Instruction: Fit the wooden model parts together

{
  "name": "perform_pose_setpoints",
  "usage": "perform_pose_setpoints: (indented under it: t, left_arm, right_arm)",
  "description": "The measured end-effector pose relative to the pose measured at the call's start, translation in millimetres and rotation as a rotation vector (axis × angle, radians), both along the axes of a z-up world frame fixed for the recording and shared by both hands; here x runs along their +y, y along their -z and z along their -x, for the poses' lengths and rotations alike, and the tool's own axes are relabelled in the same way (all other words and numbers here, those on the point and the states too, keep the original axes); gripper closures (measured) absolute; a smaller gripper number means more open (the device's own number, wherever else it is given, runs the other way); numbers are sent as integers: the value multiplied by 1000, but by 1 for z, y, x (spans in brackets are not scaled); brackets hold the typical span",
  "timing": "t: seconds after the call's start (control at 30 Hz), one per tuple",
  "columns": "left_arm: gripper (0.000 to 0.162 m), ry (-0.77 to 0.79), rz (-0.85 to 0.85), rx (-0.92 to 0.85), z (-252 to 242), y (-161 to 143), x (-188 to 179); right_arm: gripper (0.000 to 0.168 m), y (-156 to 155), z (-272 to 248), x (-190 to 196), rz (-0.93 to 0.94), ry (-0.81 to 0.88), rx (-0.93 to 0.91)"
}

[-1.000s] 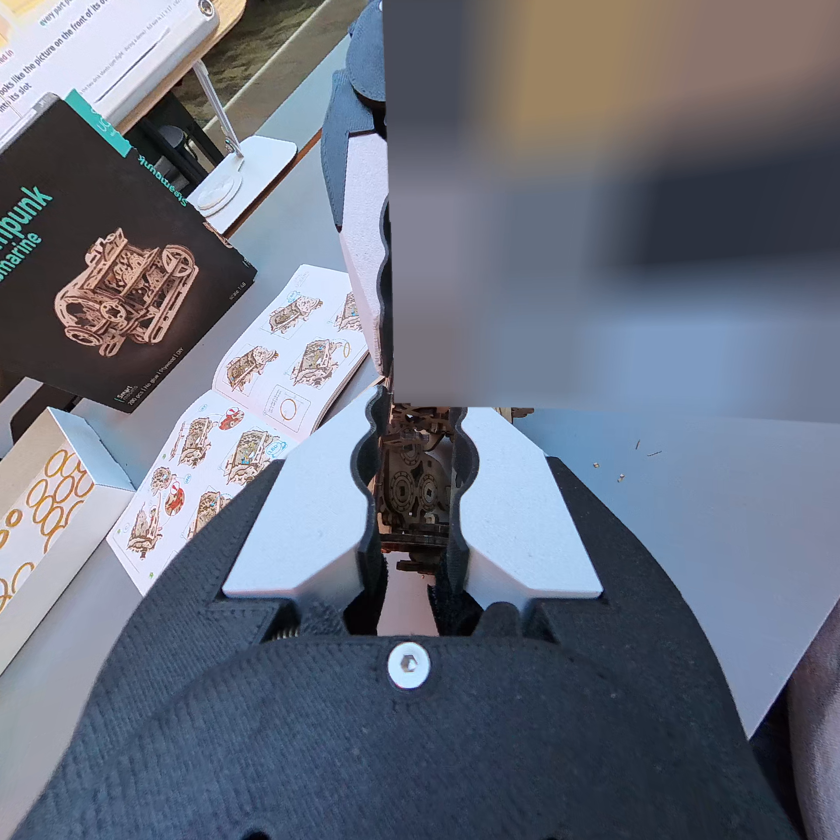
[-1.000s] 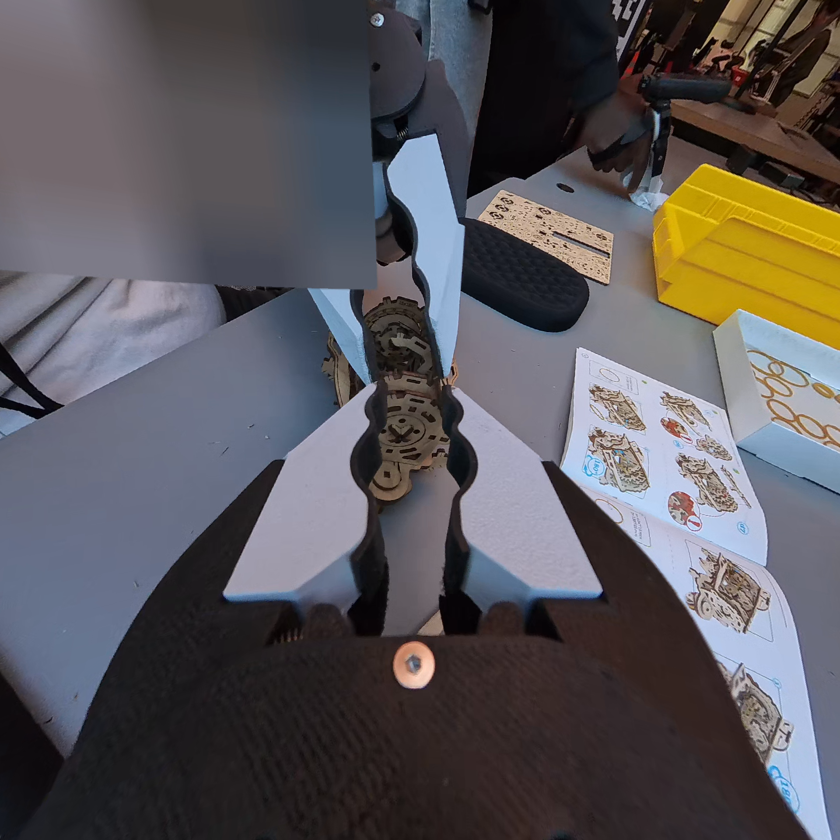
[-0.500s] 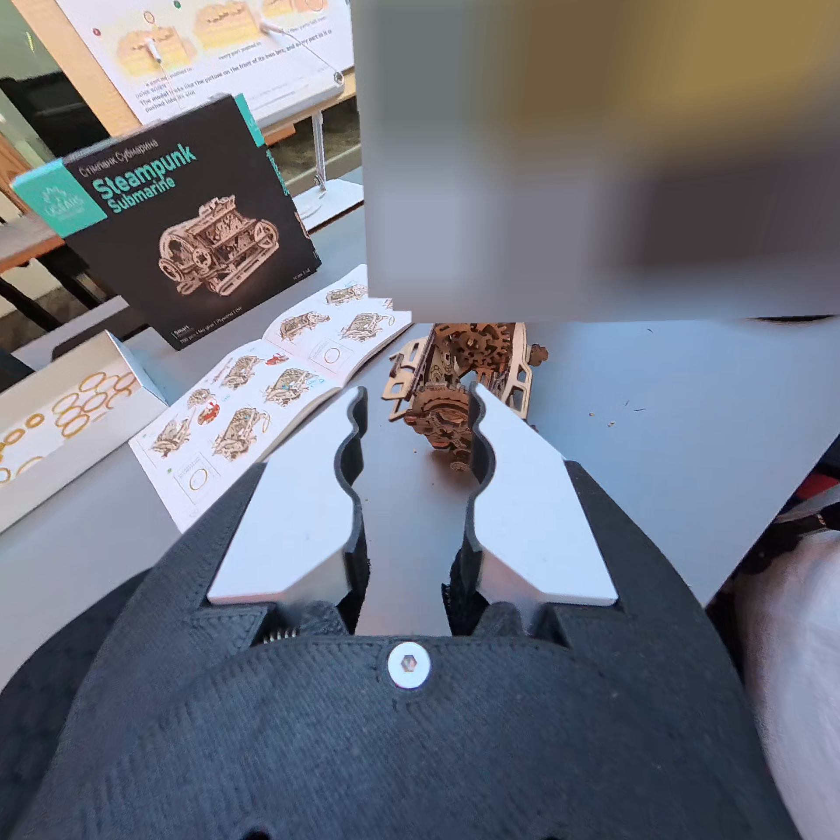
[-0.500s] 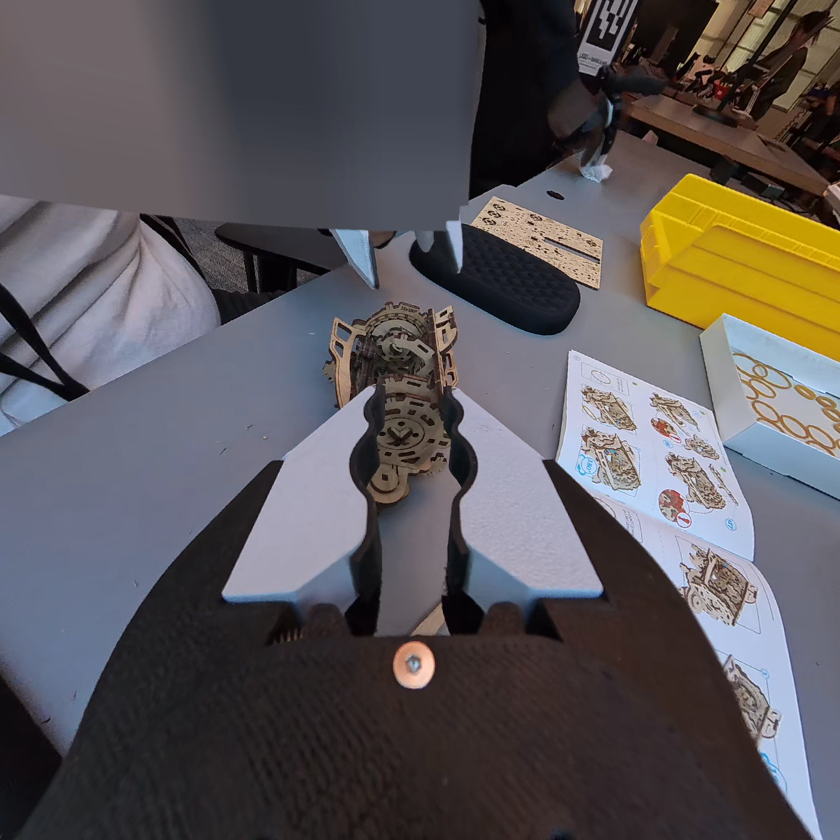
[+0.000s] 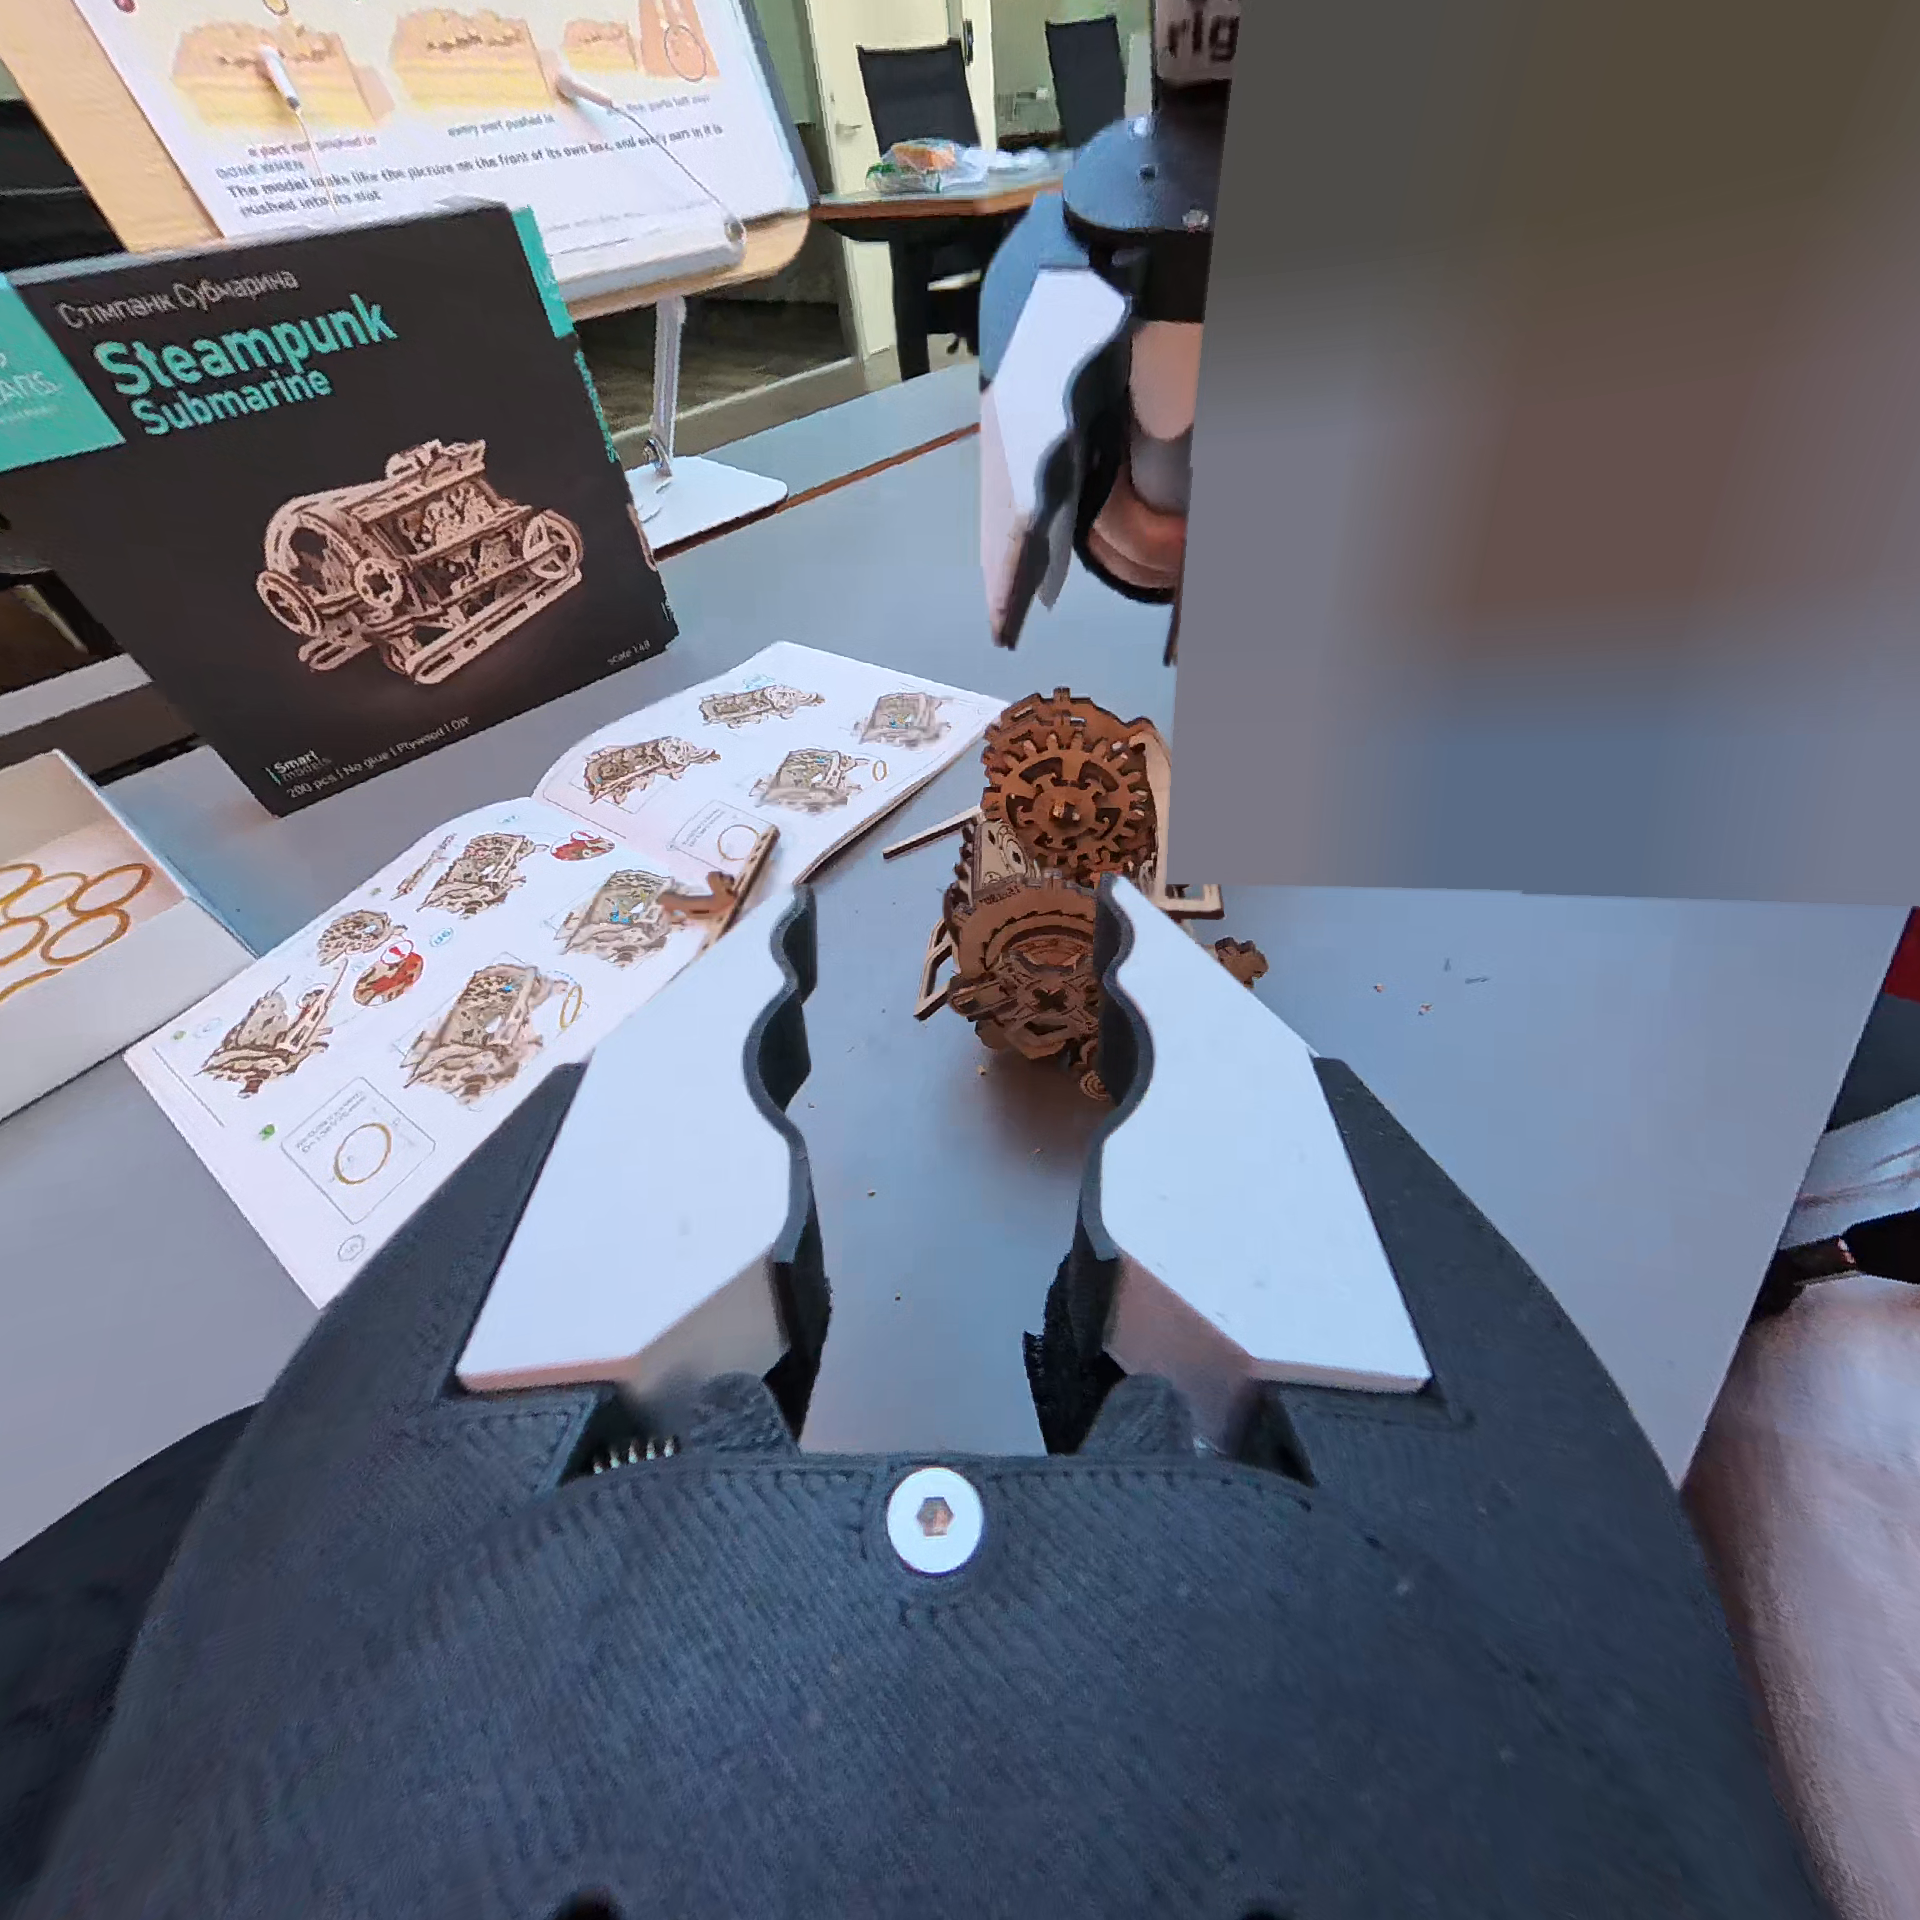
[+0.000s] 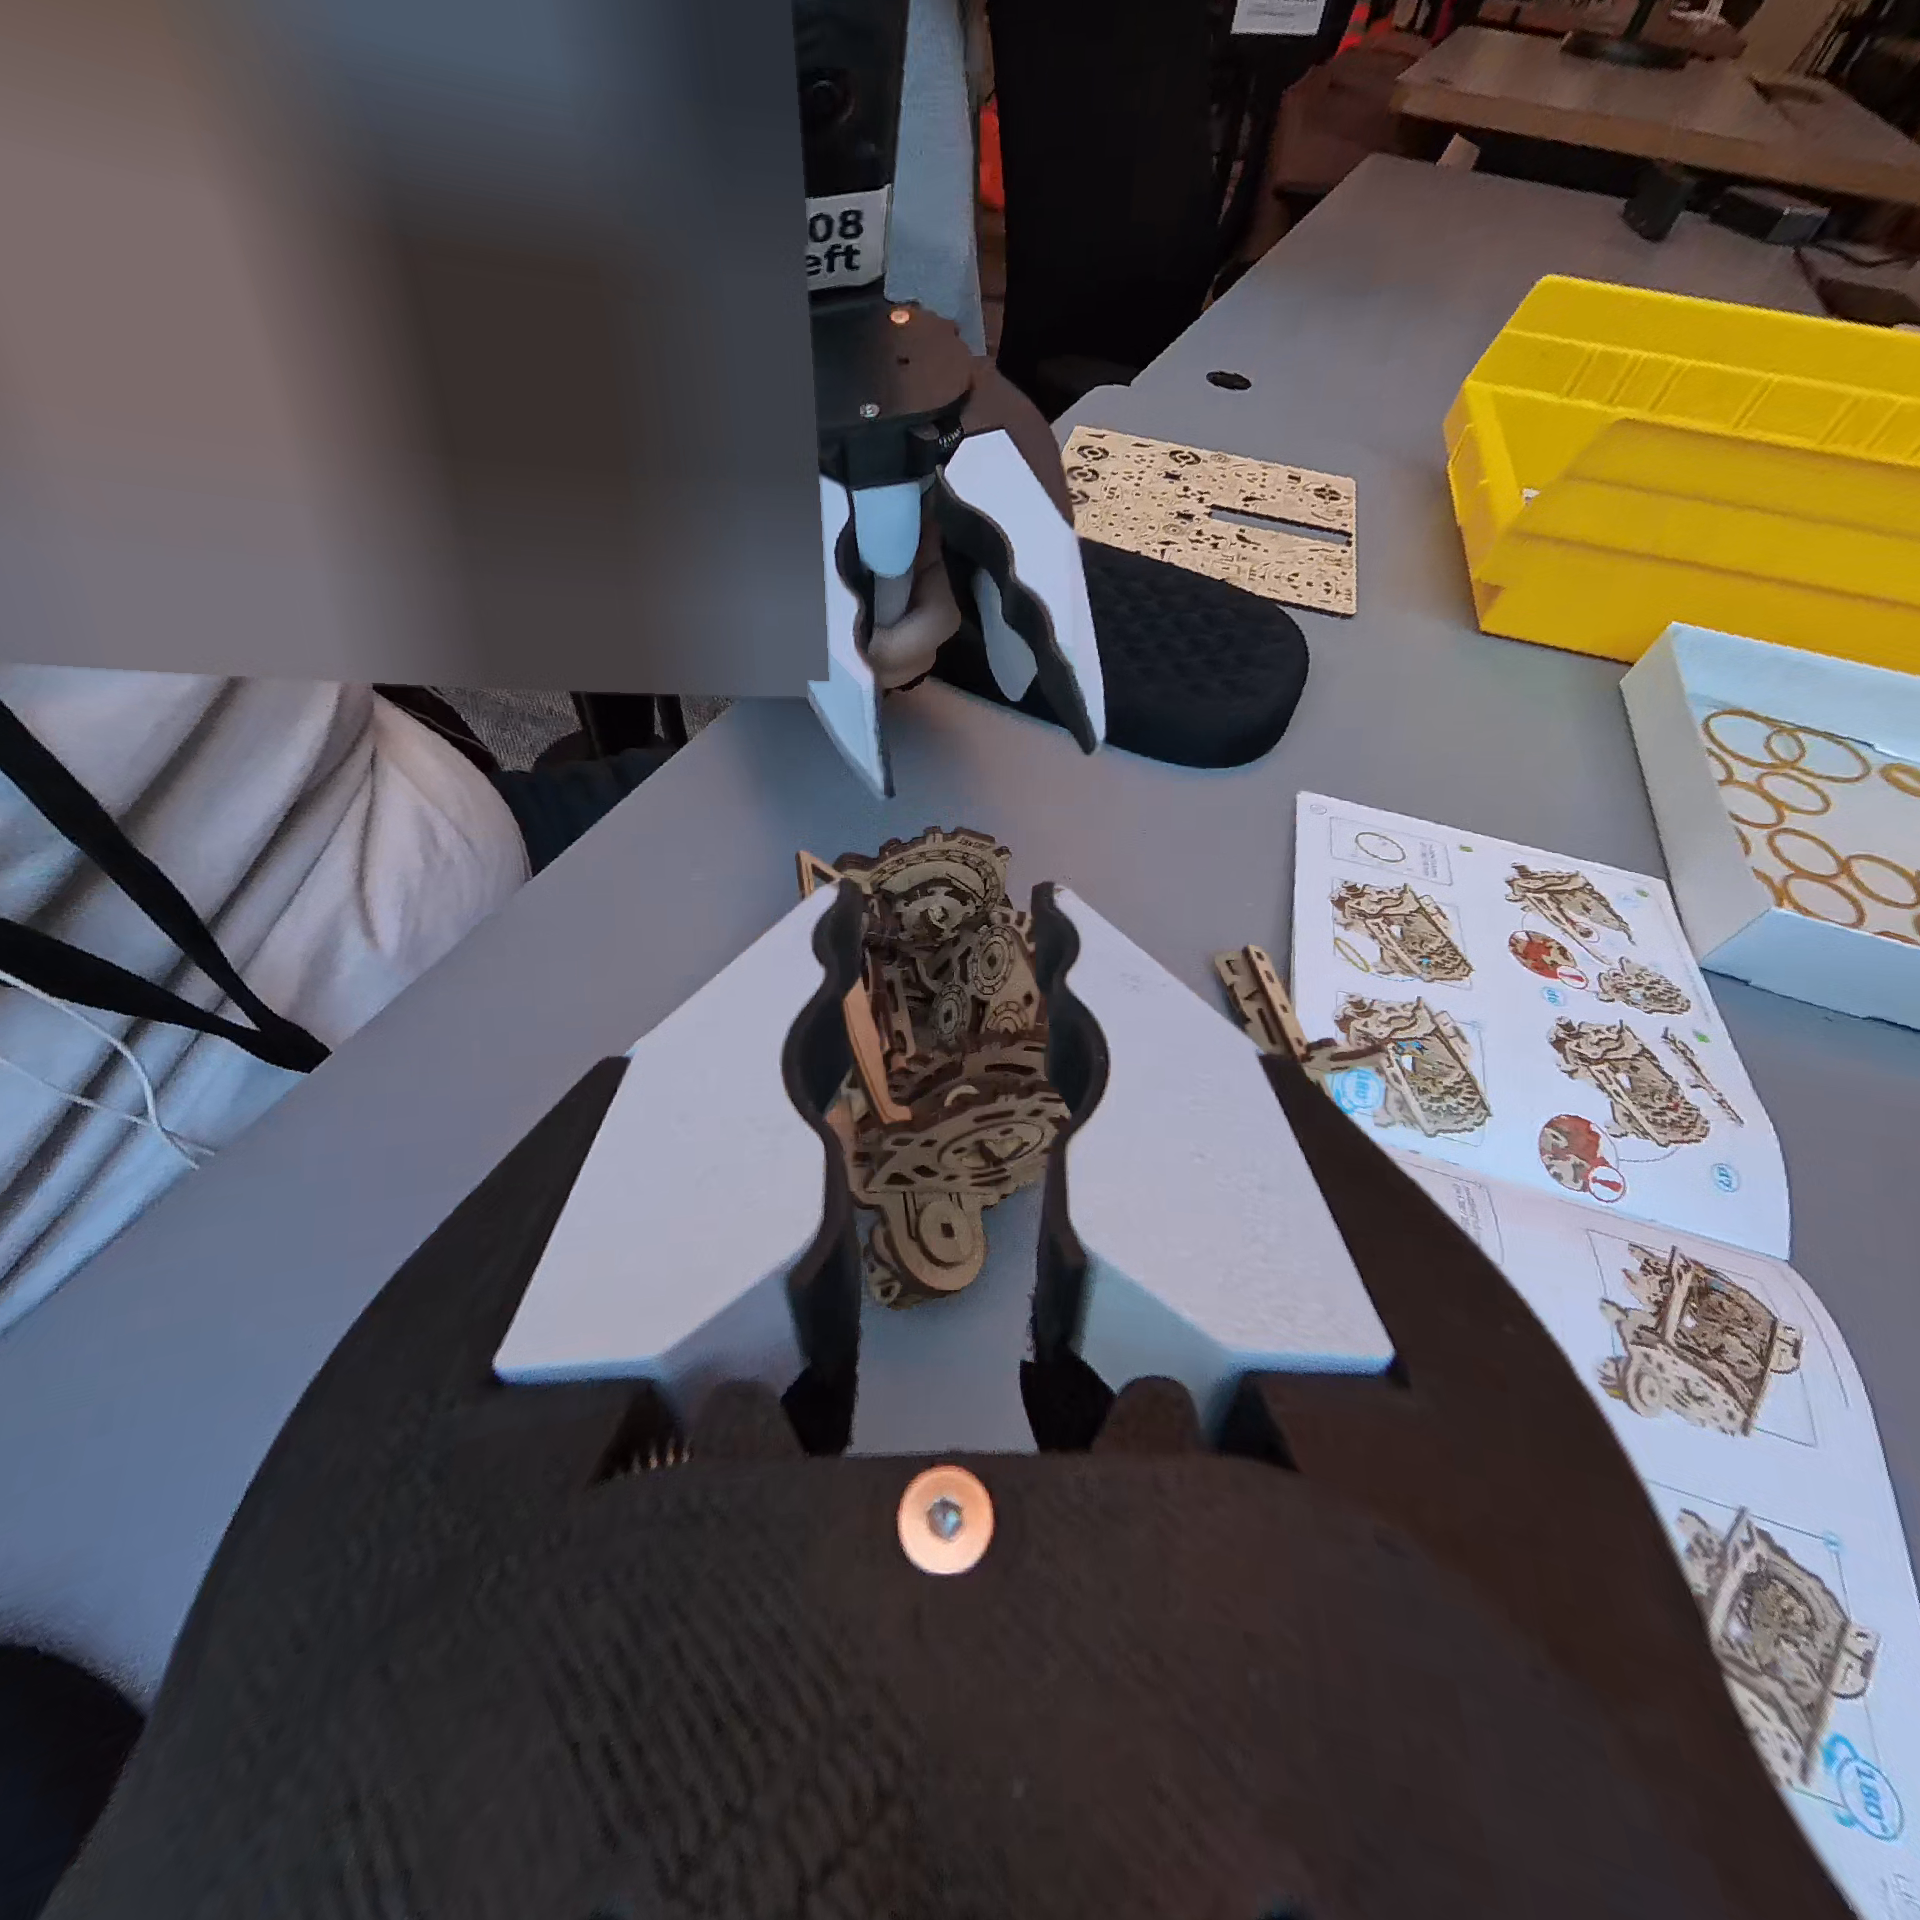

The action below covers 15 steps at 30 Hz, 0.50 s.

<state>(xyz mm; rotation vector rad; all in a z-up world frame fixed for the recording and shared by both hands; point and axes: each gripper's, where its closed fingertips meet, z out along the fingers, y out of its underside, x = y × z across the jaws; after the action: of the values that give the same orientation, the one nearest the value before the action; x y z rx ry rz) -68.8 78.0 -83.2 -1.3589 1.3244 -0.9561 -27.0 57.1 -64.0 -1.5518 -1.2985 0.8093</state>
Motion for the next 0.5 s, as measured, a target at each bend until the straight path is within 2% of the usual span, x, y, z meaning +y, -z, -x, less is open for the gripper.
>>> perform_pose_setpoints:
  t: [0.1,0.2,0.27,0.37,0.5]
  left_arm:
    - [119,-11,59,-45,13,-7,9]
    - [124,-72,98,-2,23,-1,34]
    - [126,-71,129,13,22,-3,44]
    - [128,-72,148,63,19,-1,56]
    - [128,-47,162,108,14,7,56]
  right_arm:
    - [137,-3,-4,8,-73,51,-45]
    - [141,-2,-20,39,-86,151,-67]
    - [140,17,-31,67,-49,191,-134]
    - [140,54,-30,96,63,158,-188]
    - [138,85,-22,110,169,103,-290]
